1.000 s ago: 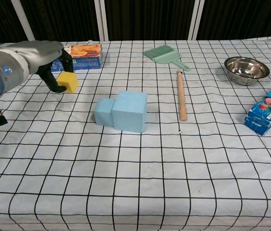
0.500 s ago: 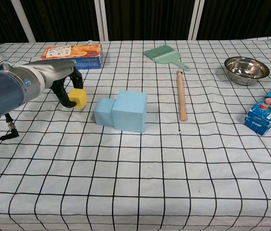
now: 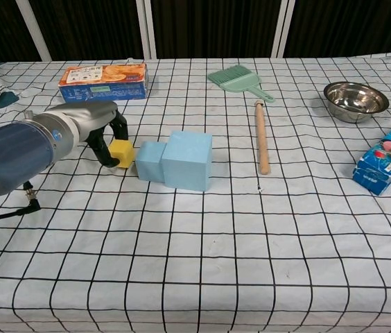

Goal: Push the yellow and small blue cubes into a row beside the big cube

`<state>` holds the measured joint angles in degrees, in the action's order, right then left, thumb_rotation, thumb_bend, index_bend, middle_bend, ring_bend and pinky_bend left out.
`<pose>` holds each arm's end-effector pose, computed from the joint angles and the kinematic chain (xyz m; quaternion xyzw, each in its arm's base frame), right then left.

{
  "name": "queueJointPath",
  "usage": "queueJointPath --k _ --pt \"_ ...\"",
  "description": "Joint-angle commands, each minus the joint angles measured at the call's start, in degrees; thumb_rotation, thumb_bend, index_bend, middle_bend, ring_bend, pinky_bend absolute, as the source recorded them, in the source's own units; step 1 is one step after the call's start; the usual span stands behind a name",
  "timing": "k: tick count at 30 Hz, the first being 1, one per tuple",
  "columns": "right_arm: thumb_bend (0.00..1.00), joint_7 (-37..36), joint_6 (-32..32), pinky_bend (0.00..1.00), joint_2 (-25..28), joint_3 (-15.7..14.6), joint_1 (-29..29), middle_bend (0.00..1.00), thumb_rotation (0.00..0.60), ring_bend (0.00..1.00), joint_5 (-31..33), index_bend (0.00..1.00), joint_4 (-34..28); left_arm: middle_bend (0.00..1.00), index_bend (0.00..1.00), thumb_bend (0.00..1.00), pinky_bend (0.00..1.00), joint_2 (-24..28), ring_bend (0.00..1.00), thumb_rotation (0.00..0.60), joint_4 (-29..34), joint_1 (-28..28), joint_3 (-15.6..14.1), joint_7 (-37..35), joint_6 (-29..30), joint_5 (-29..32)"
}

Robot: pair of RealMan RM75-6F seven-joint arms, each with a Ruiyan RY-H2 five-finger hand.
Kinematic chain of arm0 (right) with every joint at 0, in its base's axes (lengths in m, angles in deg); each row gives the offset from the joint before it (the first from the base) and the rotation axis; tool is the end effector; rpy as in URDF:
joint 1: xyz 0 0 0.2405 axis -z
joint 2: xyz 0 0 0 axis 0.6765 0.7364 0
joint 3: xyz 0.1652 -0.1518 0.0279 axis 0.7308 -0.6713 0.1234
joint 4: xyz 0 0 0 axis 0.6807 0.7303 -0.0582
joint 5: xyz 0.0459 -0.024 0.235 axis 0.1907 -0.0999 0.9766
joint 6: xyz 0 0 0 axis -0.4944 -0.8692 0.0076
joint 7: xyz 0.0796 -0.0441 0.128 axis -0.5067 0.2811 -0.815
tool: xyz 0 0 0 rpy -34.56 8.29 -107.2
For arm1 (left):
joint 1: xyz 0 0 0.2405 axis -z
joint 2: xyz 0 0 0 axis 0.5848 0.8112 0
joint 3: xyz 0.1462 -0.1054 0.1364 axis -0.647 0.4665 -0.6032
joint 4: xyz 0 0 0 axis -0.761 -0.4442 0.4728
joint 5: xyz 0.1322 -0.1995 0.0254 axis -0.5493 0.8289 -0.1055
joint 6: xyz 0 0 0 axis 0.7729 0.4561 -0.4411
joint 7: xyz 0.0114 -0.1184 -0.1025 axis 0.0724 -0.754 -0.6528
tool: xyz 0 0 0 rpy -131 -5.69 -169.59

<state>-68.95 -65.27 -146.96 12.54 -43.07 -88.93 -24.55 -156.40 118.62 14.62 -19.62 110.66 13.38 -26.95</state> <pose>-0.3129 -0.1922 0.1481 0.4976 -0.3905 0.3633 0.6840 -0.0910 0.3430 -0.0948 -0.6836 -0.4484 -0.2555 0.5161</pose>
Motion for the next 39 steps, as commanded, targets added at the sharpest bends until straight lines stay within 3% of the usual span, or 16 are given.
queueJointPath --k 1,39 --pt "0.20 -0.1 0.0 0.12 0.0 0.0 0.0 0.07 0.600 0.21 0.0 0.11 0.0 0.29 0.45 0.34 0.00 -0.4 0.07 0.600 -0.2 0.1 0.0 -0.4 0.2 -0.4" --pt "0.20 -0.8 -0.5 0.12 0.2 0.3 0.3 0.07 0.600 0.21 0.1 0.11 -0.2 0.28 0.42 0.31 0.00 -3.4 0.07 0.600 -1.9 1.8 -0.2 2.4 1.1 0.3"
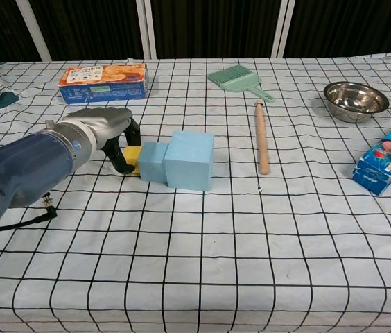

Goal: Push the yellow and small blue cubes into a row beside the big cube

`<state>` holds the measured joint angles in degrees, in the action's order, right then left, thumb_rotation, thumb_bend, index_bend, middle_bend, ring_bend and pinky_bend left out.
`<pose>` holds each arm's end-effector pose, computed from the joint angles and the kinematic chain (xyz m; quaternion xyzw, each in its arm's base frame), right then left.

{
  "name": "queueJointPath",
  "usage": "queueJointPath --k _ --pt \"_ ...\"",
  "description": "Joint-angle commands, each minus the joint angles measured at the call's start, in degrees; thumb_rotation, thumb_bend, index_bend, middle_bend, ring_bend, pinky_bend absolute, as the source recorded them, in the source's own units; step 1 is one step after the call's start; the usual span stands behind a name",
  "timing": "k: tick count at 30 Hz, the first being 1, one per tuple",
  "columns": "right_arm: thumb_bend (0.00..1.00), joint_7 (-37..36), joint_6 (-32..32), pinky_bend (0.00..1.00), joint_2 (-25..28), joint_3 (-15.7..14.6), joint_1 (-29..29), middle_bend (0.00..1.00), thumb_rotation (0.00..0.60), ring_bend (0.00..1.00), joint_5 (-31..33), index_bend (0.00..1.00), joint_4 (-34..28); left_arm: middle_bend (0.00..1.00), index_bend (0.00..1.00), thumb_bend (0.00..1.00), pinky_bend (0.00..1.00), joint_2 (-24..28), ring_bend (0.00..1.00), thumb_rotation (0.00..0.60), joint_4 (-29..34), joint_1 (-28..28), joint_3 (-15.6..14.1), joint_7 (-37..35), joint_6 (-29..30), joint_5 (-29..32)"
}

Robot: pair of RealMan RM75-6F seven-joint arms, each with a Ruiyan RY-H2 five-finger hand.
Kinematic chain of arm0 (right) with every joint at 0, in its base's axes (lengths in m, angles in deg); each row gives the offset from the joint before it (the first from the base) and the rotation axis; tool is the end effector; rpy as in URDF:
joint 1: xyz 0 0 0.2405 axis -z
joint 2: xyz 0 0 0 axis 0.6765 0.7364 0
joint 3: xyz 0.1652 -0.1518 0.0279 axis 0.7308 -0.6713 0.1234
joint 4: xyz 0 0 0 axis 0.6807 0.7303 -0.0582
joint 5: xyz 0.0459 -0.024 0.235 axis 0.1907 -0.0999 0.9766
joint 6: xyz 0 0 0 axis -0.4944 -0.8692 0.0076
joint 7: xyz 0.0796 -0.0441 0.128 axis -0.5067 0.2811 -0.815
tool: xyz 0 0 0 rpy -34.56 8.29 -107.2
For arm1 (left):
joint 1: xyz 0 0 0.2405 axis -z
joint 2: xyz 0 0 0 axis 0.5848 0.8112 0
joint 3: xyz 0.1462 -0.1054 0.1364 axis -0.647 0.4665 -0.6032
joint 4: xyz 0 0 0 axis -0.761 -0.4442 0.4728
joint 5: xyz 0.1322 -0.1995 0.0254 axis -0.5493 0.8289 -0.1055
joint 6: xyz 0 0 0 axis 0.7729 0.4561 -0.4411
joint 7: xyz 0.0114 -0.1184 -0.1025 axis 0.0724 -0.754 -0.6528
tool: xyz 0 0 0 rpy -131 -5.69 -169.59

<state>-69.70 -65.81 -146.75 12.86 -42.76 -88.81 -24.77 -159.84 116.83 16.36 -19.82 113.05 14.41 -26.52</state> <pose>-0.3128 -0.1914 0.1512 0.4902 -0.3909 0.3696 0.6858 -0.0777 0.3360 -0.1096 -0.6968 -0.4350 -0.2485 0.5133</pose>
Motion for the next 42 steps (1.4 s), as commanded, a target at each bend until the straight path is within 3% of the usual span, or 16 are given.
queueJointPath --k 1,42 --pt "0.20 0.0 0.0 0.12 0.0 0.0 0.0 0.07 0.600 0.21 0.0 0.11 0.0 0.28 0.42 0.31 0.00 0.0 0.07 0.600 -0.2 0.0 -0.1 0.1 0.1 -0.3" --pt "0.20 0.0 -0.6 0.12 -0.3 0.5 0.2 0.07 0.600 0.21 0.4 0.11 -0.1 0.27 0.42 0.31 0.00 0.4 0.07 0.600 0.0 -1.2 -2.4 0.1 0.2 -4.4"
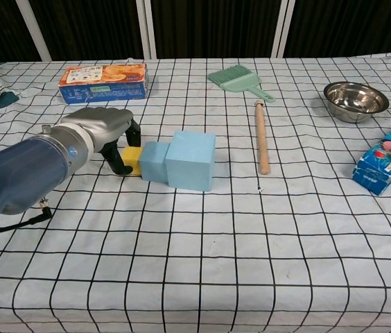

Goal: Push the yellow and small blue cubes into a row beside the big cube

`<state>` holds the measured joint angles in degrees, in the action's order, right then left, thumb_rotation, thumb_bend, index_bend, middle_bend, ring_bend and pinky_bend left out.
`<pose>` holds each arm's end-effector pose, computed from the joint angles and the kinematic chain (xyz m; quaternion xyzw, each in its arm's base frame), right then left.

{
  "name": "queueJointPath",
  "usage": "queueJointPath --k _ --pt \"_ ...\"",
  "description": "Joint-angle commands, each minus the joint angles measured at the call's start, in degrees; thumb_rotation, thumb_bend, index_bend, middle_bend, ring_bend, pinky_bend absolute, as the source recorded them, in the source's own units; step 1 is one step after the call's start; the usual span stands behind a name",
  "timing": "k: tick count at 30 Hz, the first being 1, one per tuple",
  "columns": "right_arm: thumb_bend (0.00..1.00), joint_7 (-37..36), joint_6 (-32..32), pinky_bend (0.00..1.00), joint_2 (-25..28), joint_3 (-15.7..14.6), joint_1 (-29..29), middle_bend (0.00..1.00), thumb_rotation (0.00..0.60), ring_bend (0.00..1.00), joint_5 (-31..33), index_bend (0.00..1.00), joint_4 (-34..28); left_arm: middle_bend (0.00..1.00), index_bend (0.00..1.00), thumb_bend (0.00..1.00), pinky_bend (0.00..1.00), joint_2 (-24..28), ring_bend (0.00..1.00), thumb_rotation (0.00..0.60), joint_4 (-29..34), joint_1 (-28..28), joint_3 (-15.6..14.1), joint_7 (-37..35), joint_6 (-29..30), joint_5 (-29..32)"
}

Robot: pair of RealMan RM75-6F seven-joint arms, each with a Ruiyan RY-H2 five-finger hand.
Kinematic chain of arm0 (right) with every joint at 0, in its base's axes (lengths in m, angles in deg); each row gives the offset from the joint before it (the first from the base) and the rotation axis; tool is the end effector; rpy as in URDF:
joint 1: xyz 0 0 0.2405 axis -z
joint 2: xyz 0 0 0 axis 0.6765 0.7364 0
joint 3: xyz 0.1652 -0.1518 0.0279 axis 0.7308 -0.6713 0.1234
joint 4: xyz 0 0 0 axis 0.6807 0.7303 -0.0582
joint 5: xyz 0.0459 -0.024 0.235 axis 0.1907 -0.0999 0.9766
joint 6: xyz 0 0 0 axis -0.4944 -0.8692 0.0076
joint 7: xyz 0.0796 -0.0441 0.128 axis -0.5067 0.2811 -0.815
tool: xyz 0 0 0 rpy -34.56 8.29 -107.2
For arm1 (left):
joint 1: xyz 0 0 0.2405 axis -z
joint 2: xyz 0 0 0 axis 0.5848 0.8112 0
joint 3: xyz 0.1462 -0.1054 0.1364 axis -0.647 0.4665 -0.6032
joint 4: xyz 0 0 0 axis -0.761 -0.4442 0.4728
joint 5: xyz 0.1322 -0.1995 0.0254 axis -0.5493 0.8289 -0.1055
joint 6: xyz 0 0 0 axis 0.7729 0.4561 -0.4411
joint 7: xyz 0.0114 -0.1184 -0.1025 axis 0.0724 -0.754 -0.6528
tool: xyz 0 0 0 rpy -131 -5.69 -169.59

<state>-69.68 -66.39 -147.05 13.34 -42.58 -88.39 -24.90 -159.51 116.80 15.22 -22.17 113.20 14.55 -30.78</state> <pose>-0.3123 -0.1917 0.1526 0.4820 -0.3901 0.3738 0.6898 -0.0825 0.3307 -0.1100 -0.7146 -0.4012 -0.2503 0.5155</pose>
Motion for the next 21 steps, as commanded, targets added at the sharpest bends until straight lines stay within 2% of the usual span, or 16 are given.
queueJointPath --k 1,21 --pt "0.20 0.0 0.0 0.12 0.0 0.0 0.0 0.07 0.600 0.21 0.0 0.11 0.0 0.27 0.42 0.31 0.00 0.1 0.07 0.600 0.1 -0.1 -0.1 0.0 0.1 -0.2" --pt "0.20 0.1 -0.1 0.12 0.0 0.1 0.1 0.07 0.600 0.21 0.1 0.11 -0.1 0.27 0.41 0.31 0.00 -0.4 0.07 0.600 0.1 -0.6 -0.4 -0.1 0.0 -1.2"
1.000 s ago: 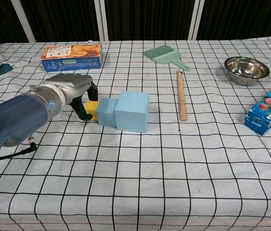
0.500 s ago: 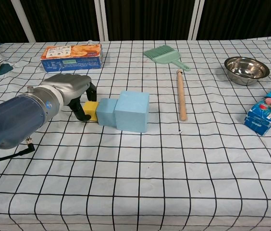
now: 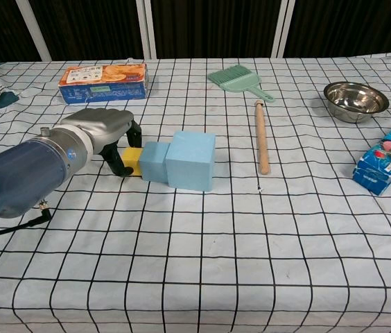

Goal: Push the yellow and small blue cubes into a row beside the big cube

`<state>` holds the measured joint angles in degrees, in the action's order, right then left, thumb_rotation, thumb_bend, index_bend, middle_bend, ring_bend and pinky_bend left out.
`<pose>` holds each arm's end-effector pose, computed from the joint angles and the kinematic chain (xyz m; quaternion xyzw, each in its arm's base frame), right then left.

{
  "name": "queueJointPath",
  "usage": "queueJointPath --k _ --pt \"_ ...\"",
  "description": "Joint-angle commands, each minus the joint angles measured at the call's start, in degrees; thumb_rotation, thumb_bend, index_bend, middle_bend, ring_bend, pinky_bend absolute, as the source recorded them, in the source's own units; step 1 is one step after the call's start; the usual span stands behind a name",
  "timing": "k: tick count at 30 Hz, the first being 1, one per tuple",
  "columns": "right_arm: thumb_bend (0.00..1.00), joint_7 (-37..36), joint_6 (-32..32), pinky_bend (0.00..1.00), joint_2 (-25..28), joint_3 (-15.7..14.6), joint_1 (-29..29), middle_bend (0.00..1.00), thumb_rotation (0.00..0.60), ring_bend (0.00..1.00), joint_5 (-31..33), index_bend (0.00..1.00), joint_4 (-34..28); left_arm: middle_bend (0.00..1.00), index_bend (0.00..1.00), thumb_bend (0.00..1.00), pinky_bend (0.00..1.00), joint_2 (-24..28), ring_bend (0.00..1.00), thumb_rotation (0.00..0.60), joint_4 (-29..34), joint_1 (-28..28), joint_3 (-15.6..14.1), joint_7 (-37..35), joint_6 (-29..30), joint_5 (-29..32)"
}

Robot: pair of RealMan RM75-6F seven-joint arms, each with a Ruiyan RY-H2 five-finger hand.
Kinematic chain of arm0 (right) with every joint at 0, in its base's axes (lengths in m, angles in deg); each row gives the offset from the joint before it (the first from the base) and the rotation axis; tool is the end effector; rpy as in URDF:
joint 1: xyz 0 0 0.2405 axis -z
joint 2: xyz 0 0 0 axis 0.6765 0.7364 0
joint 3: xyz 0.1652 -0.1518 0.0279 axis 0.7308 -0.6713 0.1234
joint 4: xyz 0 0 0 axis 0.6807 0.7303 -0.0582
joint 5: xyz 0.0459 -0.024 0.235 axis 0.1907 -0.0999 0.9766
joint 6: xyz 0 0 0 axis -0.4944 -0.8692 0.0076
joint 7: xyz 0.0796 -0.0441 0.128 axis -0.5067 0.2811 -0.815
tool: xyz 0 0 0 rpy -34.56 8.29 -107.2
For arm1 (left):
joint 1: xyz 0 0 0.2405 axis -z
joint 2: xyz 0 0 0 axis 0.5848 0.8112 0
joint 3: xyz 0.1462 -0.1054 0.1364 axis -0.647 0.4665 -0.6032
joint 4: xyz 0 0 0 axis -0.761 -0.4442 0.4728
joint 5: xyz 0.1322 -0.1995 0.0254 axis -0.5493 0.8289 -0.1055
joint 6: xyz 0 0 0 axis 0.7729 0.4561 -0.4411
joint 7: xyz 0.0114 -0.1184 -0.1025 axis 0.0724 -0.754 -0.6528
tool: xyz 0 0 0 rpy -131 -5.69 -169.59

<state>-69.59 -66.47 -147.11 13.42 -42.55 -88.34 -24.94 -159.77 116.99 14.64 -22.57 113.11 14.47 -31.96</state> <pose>-0.3121 -0.1918 0.1526 0.4810 -0.3898 0.3741 0.6905 -0.0823 0.3269 -0.1120 -0.7185 -0.3977 -0.2524 0.5117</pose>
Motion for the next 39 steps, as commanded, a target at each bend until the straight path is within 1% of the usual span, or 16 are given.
queueJointPath --k 1,7,16,21,27,32,36,39 --pt "0.20 0.0 0.0 0.12 0.0 0.0 0.0 0.07 0.600 0.21 0.1 0.11 0.0 0.27 0.41 0.31 0.00 -0.2 0.07 0.600 -0.2 0.0 0.1 0.0 0.1 -0.1" --pt "0.20 -0.1 0.0 0.12 0.0 0.1 0.0 0.07 0.600 0.21 0.1 0.11 0.0 0.27 0.39 0.28 0.00 -0.6 0.07 0.600 -0.6 0.1 0.2 0.3 0.1 -0.1" --pt "0.20 -0.1 -0.1 0.12 0.0 0.1 0.1 0.07 0.600 0.21 0.2 0.11 -0.1 0.25 0.29 0.22 0.00 -0.5 0.06 0.600 -0.3 -0.1 0.2 0.6 0.1 -0.2" --pt "0.20 -0.1 -0.1 0.12 0.0 0.1 0.1 0.07 0.600 0.21 0.2 0.11 -0.1 0.24 0.26 0.21 0.00 0.6 0.05 0.600 1.1 -0.4 -0.1 1.4 1.0 -0.2" --pt "0.20 -0.1 -0.1 0.12 0.0 0.2 0.1 0.07 0.600 0.21 0.2 0.11 -0.2 0.24 0.24 0.21 0.00 4.4 0.05 0.600 5.3 -1.9 -1.0 1.8 3.4 -1.8" --pt "0.20 0.2 -0.3 0.12 -0.1 0.2 0.1 0.07 0.600 0.21 0.3 0.11 -0.3 0.24 0.25 0.22 0.00 9.5 0.05 0.600 9.9 -4.5 -3.0 0.9 5.1 -3.8" --pt "0.20 0.6 0.0 0.12 -0.2 0.1 0.0 0.07 0.600 0.21 0.3 0.11 -0.3 0.25 0.28 0.22 0.00 12.2 0.05 0.600 10.6 -6.1 -5.3 -0.1 4.9 -5.5" --pt "0.20 1.0 0.1 0.12 -0.3 0.1 -0.1 0.07 0.600 0.21 0.4 0.11 -0.4 0.25 0.29 0.22 0.00 12.9 0.05 0.600 10.7 -6.7 -6.1 -1.2 3.5 -5.7"
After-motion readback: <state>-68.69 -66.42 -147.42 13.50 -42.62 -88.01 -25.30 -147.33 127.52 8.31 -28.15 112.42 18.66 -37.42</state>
